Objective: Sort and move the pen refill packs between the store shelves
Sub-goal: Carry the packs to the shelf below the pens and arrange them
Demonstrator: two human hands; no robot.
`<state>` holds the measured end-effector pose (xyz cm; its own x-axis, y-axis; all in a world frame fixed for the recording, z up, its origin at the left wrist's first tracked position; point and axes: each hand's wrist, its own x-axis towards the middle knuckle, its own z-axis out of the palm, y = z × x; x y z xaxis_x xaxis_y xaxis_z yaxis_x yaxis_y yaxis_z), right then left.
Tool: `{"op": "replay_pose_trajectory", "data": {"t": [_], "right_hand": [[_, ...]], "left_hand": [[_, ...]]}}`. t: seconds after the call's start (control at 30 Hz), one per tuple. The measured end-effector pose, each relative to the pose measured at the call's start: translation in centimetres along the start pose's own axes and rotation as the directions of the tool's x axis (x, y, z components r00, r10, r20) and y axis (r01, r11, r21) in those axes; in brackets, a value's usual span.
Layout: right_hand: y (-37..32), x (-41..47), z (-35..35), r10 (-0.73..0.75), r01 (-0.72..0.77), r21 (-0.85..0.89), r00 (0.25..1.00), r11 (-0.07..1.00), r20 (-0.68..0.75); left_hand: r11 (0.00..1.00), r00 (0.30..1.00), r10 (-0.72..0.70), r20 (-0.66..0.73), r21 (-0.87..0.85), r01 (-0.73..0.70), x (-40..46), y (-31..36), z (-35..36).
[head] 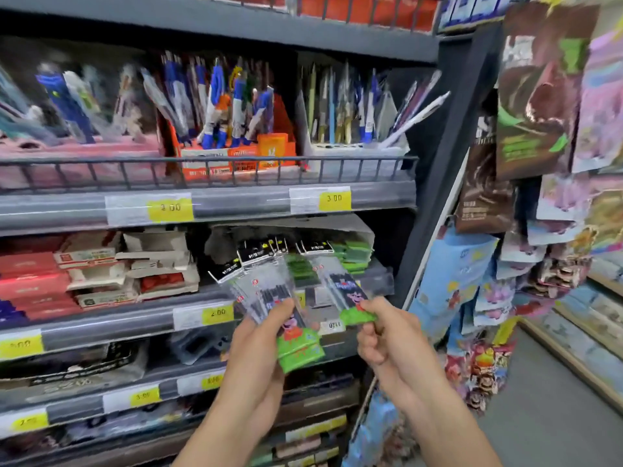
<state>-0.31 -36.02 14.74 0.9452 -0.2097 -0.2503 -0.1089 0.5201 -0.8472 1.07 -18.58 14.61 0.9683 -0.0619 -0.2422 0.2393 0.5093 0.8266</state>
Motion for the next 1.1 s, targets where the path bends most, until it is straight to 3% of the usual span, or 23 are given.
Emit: {"op": "replay_pose_trajectory", "data": {"t": [0.23, 0.4, 0.63, 0.83, 1.1], "right_hand": [[-3.7, 5.7, -1.5, 0.056, -0.057, 0.009, 0.997, 0.998, 0.052], [-5.3, 9.2, -0.3, 0.038, -0.038, -0.008, 0.998, 0.999, -0.054], [-4.2, 10.5, 0.6, -0.139, 0.155, 0.110, 0.981, 0.982, -0.138], [-3.1, 11.7, 0.3, -0.399, 0.375, -0.176, 0.909, 0.910, -0.124], [-3.1, 11.9, -0.5, -0.431, 0.376, -0.321, 0.894, 0.869, -0.120]], "left_hand": [[0.998, 0.992, 0.028, -0.123, -0.056, -0.035, 0.7, -0.7, 3.6], [0.998, 0.991, 0.030, -0.133, -0.050, -0.037, 1.2, -0.9, 4.5], [1.000, 0.999, 0.012, -0.041, -0.005, -0.012, 2.4, -0.1, 5.2], [1.000, 1.000, 0.004, -0.029, 0.022, -0.003, 2.9, 0.0, 4.7], [1.000, 1.000, 0.008, -0.012, 0.028, -0.008, 2.6, 0.4, 4.3]]}}
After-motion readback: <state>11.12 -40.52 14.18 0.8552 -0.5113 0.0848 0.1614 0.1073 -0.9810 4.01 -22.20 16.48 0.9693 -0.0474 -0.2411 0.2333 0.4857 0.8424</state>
